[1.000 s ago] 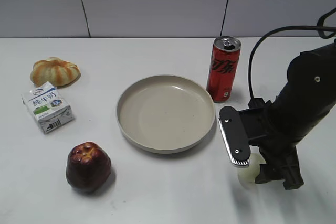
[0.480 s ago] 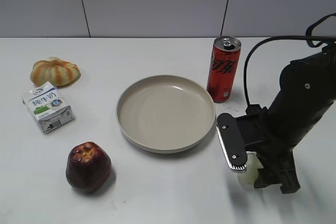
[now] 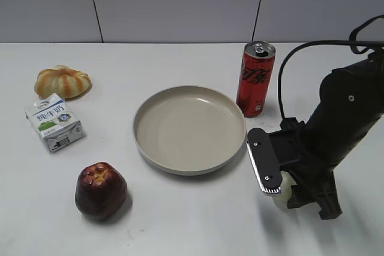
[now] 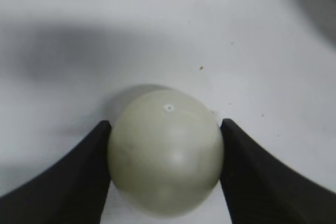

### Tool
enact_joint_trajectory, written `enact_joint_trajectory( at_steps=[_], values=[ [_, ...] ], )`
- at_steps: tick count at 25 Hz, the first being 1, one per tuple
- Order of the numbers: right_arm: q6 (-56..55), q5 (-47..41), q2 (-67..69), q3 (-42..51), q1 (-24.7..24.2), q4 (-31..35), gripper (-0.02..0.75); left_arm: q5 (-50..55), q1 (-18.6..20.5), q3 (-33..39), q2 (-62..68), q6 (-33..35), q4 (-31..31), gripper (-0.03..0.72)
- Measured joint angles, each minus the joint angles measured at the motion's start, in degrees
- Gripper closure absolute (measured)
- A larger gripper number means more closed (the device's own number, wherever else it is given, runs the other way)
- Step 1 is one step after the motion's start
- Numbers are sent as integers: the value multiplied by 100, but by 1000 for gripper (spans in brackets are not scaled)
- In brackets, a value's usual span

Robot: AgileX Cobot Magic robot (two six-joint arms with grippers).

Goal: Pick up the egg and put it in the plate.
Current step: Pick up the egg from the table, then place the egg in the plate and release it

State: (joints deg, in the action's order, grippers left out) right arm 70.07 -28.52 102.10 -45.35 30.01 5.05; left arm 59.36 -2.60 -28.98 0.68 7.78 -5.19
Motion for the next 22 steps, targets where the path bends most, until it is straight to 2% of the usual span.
enact_joint_trajectory(
  at_steps=[5, 8, 10, 16, 19, 22],
  values=[
    [-65, -173, -105, -82, 0, 40, 297, 0, 0, 0, 0, 0, 0, 448],
    [-72, -360, -335, -329, 0, 299, 296, 0, 0, 0, 0, 0, 0, 448],
    [-83, -590, -475, -590, 0, 626, 296, 0, 0, 0, 0, 0, 0, 448],
    [-126, -1173, -608, -1481, 11, 2183, 296, 0, 0, 0, 0, 0, 0, 448],
    [-672, -1206, -573, -1904, 24, 2945, 296, 0, 0, 0, 0, 0, 0, 448],
    [-1278, -1146, -378, -2301, 24, 3213, 296, 0, 0, 0, 0, 0, 0, 448]
  ],
)
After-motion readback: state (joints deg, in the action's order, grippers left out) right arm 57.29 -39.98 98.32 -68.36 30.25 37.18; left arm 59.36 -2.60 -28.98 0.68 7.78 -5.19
